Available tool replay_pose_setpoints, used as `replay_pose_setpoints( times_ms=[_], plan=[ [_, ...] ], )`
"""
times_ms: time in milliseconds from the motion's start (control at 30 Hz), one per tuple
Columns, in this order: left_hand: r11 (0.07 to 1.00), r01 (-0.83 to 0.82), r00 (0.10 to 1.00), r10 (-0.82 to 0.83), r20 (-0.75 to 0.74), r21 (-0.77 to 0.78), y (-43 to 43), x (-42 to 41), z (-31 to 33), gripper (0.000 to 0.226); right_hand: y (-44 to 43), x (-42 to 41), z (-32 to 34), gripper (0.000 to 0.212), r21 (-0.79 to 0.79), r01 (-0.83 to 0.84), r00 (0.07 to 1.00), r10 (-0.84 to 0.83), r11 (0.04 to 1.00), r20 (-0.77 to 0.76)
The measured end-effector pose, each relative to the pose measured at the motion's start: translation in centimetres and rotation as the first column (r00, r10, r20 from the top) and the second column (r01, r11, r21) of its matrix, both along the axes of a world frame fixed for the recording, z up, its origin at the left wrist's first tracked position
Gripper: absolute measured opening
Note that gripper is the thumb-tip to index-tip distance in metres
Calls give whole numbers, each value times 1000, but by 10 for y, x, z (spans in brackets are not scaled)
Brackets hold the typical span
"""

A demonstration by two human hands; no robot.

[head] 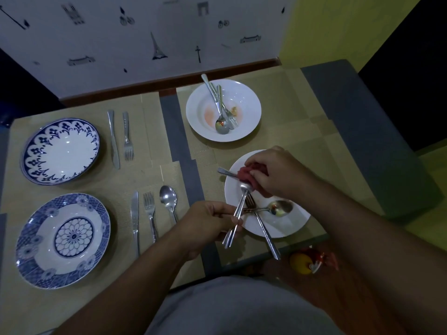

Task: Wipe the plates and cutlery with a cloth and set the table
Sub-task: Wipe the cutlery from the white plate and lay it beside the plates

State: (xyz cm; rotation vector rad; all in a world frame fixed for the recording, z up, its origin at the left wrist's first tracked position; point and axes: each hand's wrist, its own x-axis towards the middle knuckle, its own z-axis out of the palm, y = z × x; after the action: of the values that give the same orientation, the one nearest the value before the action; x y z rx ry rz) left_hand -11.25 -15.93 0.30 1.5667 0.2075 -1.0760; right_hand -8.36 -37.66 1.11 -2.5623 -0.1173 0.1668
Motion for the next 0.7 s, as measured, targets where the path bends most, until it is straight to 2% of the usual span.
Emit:
replay_pose_setpoints(
  times_ms=[100, 267, 433, 533, 700],
  plan=[
    [999, -50, 999, 50, -16, -1, 1, -3, -6, 17, -7, 0, -4, 23, -46, 44, 999, -45, 998, -21],
    [983, -178, 974, 169, -154, -48, 0, -4, -14, 23, -9, -6, 2, 27, -40, 101, 994, -102, 994, -29],
    [986, -159, 965, 142, -222, -56, 2, 1, -13, 19, -9, -8, 0, 29, -26, 118, 992, -119, 993, -44],
    [992, -128, 978, 123, -165, -20, 2, 5, -12, 19, -6, -12, 5, 29, -12, 134, 989, -135, 991, -57],
    [993, -35, 997, 27, 74, 112, 1, 14, -8, 13, 0, -17, 17, 30, -11, 133, 990, -134, 991, -36]
  ],
)
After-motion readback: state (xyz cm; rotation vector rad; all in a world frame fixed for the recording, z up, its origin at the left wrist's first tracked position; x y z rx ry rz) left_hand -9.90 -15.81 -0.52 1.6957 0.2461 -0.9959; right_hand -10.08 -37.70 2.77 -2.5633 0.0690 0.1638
